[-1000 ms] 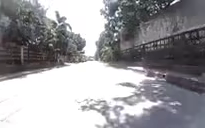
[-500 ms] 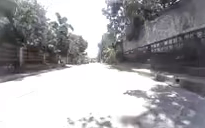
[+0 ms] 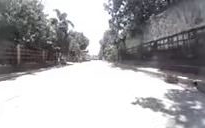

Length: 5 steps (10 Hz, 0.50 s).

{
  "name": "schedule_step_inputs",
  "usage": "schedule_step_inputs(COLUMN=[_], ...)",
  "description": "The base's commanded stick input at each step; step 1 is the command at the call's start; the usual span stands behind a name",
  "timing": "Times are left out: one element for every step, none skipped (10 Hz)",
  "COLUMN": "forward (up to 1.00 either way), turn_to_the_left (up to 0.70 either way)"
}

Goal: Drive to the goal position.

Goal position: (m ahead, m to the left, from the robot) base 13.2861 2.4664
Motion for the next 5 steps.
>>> schedule_step_inputs(forward=[1.00, 1.00, 1.00, 1.00, 1.00], turn_to_the_left=[0.02, 0.02, 0.02, 0.02, 0.02])
